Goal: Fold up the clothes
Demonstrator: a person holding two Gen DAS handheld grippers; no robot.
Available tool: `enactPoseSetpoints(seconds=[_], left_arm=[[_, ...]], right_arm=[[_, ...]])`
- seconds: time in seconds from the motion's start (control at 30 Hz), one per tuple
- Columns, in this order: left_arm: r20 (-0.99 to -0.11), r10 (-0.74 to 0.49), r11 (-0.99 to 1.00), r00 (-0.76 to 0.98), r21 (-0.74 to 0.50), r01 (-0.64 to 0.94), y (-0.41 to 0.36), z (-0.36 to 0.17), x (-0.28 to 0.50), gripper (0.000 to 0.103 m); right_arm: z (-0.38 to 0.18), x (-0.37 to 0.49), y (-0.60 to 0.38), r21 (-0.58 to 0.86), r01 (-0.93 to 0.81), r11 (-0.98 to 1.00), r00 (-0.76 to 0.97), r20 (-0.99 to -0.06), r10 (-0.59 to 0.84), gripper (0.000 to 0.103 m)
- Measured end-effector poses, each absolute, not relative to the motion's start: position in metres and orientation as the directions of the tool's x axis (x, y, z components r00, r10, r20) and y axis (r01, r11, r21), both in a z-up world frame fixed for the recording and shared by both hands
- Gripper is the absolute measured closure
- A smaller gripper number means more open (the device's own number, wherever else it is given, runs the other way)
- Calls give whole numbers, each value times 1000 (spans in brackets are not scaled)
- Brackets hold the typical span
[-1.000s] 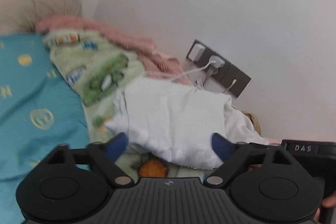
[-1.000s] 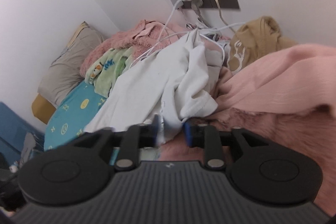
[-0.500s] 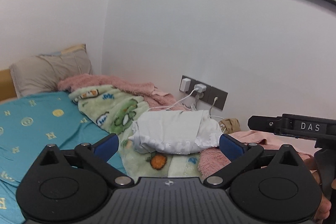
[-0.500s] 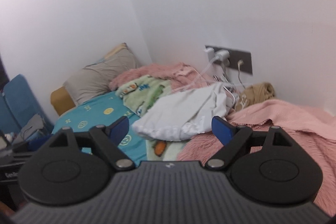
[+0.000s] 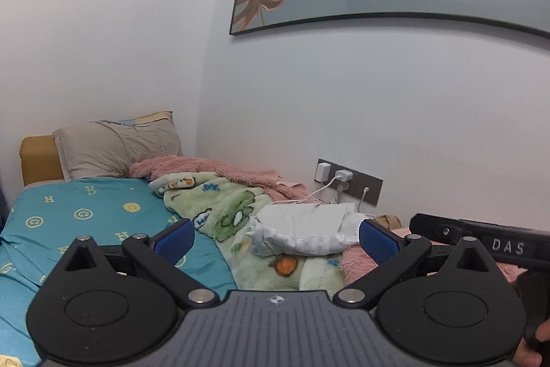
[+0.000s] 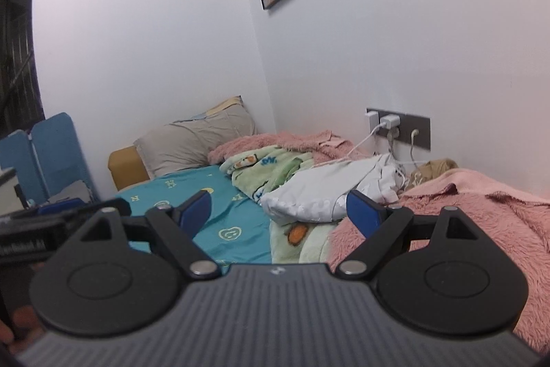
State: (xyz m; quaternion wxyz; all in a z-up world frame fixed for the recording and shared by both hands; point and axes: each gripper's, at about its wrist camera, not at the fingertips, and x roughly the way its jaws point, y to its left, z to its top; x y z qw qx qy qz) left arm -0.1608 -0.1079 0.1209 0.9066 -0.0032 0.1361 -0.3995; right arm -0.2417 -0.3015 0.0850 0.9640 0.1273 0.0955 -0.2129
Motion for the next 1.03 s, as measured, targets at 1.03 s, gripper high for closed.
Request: enactPoseSetpoints(seconds=[1.03], left_arm=[[-253, -696, 712, 672, -119, 692, -92, 98, -139, 0]], right_arm=[[70, -222, -270, 76, 502, 862, 847, -247, -471, 16]])
